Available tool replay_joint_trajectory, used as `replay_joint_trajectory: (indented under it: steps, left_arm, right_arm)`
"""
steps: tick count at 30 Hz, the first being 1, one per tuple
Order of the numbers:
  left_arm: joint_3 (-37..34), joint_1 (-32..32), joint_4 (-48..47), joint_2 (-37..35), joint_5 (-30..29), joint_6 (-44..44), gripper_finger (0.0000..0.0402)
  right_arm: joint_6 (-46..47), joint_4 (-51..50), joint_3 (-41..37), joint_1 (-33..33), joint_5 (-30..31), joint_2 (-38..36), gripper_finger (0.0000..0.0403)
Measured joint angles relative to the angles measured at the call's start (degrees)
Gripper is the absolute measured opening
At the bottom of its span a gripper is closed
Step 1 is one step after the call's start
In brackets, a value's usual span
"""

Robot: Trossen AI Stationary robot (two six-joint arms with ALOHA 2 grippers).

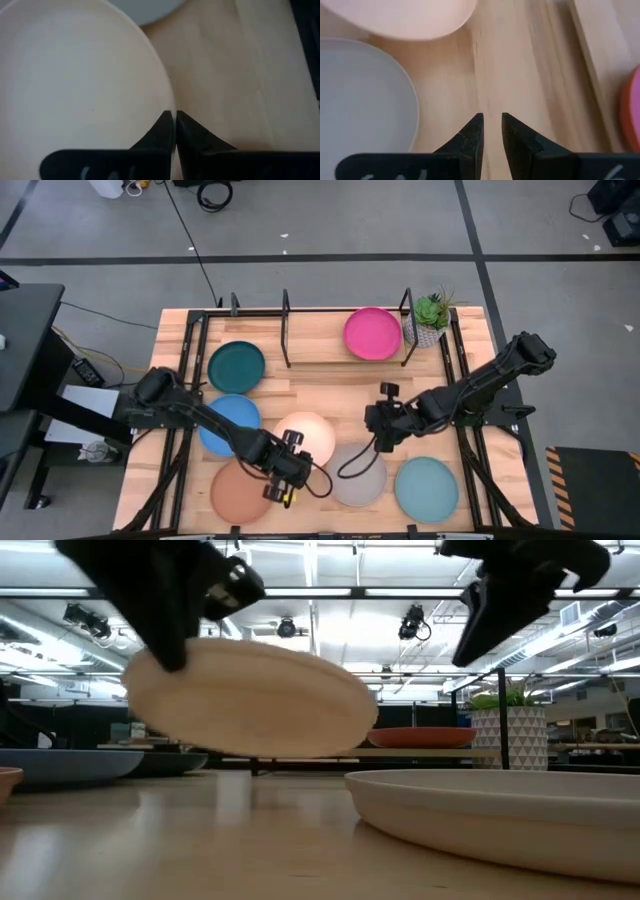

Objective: Place and stack plates onto a shelf
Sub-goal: Put the white plate on the shelf

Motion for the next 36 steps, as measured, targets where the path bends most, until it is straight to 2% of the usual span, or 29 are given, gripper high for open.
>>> replay_joint_trajectory:
  steps: [10,20,33,36]
  left_arm:
    - [2.0,6.9,-4.6,-1.4,-5.5,15.5,0.0015]
    - [2.1,20.6,-2.1,-1.3,-6.4,31.9,0.0017]
    - [2.1,37.9,-0.3,-1.3,-3.9,39.7,0.0016]
    - [2.1,41.8,0.5,-1.3,-1.2,40.5,0.0016]
  right_arm:
    - [12.1,0.5,-1.5,6.6,4.2,0.0,0.0075]
    - [21.3,1.1,-1.5,12.0,7.9,0.0,0.0075]
    - [24.2,1.0,-1.5,12.8,10.3,0.0,0.0075]
    - [24.8,1.0,-1.5,12.8,10.3,0.0,0.0075]
